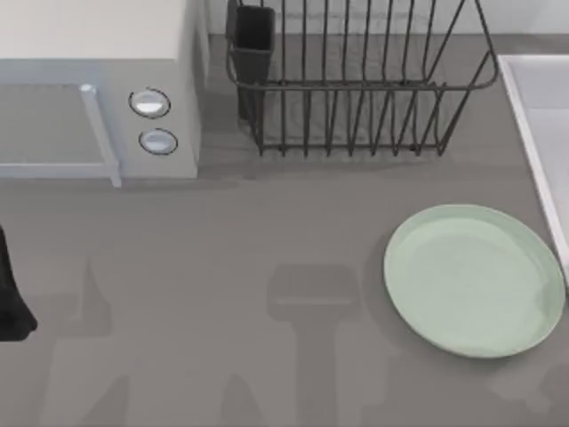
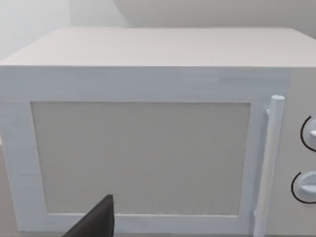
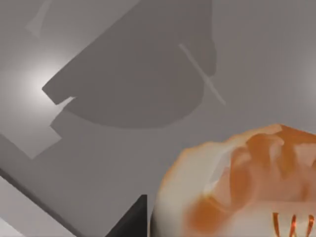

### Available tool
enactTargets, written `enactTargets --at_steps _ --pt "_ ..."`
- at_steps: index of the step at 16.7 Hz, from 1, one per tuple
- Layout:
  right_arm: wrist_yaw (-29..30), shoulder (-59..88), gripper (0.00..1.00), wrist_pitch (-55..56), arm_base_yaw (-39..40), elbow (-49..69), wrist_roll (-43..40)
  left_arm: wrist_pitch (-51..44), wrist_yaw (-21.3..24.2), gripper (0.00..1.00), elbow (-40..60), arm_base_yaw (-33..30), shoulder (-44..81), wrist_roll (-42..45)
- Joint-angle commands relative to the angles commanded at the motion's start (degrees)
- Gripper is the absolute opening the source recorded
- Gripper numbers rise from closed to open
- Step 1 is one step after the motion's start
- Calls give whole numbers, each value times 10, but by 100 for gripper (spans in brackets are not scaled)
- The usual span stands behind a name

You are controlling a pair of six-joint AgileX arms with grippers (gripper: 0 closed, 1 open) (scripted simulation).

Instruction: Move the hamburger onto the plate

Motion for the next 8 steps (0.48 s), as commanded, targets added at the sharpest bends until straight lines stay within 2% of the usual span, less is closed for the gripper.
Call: enactTargets --at_steps 3,8 --pt "0 -29 0 -43 0 39 2 0 0 100 0 0 0 0" --pt "0 -28 0 -44 1 40 4 0 0 100 0 0 0 0"
